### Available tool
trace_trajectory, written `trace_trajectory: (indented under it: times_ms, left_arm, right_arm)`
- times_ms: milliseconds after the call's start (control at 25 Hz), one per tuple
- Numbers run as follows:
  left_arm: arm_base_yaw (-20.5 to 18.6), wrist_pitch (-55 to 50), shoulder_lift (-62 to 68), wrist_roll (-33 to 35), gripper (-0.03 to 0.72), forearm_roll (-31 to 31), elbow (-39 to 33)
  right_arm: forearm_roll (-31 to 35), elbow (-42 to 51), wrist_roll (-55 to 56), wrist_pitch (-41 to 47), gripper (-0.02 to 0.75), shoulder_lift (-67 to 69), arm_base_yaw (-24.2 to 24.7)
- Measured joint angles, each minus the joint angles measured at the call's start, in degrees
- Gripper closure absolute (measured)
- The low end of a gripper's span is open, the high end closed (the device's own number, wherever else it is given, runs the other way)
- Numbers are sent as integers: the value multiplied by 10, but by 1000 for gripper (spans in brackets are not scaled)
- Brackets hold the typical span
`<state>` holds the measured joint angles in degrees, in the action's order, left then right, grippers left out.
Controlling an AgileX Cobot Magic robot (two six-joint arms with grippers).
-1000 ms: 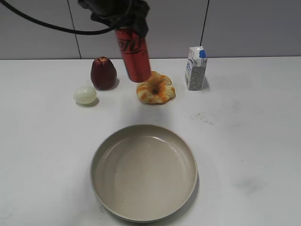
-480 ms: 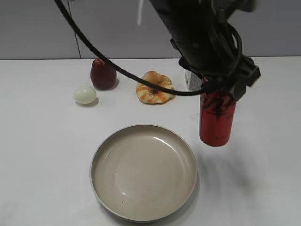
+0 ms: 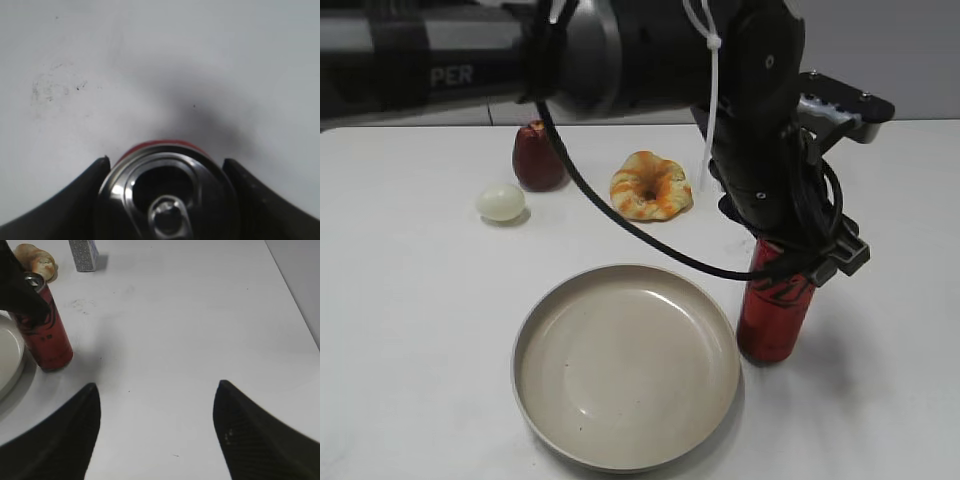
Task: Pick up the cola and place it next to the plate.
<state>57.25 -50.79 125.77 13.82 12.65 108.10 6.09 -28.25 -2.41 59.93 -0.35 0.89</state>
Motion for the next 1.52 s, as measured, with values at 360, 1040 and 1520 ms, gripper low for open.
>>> trace_trajectory:
  times_ms: [360, 1040, 1520]
  left_arm:
    - [0, 4, 2, 0, 45, -4, 0]
    - [-101, -175, -192, -2, 37, -65, 69]
    - [-390, -189, -383, -41, 101, -79, -215]
  right_arm:
    - [0, 0, 0, 0, 202, 0, 0]
    - [0, 0, 0, 0, 202, 0, 0]
    - [0, 0, 0, 0, 202, 0, 0]
